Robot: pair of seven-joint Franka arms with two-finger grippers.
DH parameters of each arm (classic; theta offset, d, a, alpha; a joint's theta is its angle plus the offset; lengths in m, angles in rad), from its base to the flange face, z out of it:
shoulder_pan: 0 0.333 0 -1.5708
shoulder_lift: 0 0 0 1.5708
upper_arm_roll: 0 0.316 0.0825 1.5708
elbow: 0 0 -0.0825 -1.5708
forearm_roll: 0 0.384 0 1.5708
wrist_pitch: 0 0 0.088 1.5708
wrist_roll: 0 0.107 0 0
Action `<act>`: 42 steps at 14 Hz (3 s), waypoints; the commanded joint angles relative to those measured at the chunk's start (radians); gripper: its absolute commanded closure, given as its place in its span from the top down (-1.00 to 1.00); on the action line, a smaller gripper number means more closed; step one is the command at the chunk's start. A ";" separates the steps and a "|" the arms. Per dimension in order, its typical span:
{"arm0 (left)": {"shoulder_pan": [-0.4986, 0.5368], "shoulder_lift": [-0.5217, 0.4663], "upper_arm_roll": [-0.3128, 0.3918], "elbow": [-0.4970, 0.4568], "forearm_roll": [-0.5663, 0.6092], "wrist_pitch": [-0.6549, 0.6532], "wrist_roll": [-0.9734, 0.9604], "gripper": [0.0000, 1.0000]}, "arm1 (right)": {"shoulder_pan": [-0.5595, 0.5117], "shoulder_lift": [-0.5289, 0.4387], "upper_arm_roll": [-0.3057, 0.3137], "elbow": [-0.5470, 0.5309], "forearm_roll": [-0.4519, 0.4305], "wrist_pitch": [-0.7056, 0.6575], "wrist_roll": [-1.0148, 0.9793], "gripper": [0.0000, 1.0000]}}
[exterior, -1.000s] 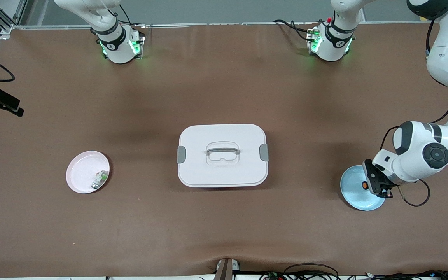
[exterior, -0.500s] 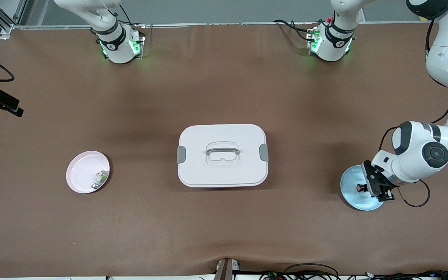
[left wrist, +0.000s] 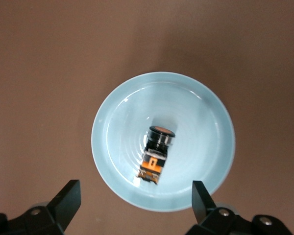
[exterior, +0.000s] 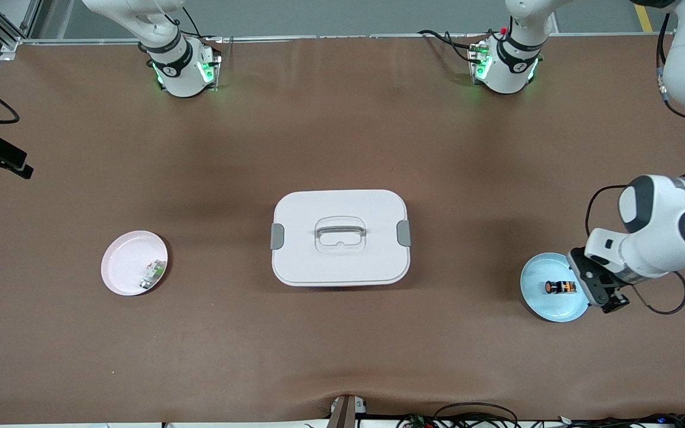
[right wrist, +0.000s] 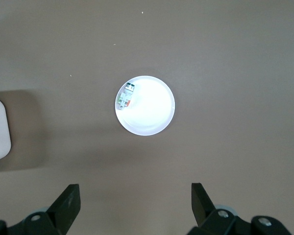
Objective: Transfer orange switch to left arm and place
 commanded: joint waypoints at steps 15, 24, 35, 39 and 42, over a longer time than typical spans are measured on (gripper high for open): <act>0.000 -0.278 -0.079 0.048 -0.174 -0.389 -0.824 1.00 | -0.017 0.013 0.015 0.036 0.009 -0.083 0.011 1.00; 0.003 -0.370 -0.124 0.048 -0.174 -0.453 -1.185 1.00 | -0.018 0.013 0.015 0.036 0.009 -0.083 0.011 1.00; 0.023 -0.387 -0.162 0.092 -0.117 -0.485 -1.201 1.00 | -0.017 0.015 0.015 0.036 0.009 -0.081 0.013 1.00; 0.026 -0.413 -0.162 0.091 -0.131 -0.540 -1.211 1.00 | -0.017 0.015 0.015 0.036 0.009 -0.081 0.013 1.00; 0.026 -0.442 -0.162 0.091 -0.134 -0.579 -1.227 1.00 | -0.017 0.015 0.015 0.036 0.009 -0.081 0.013 1.00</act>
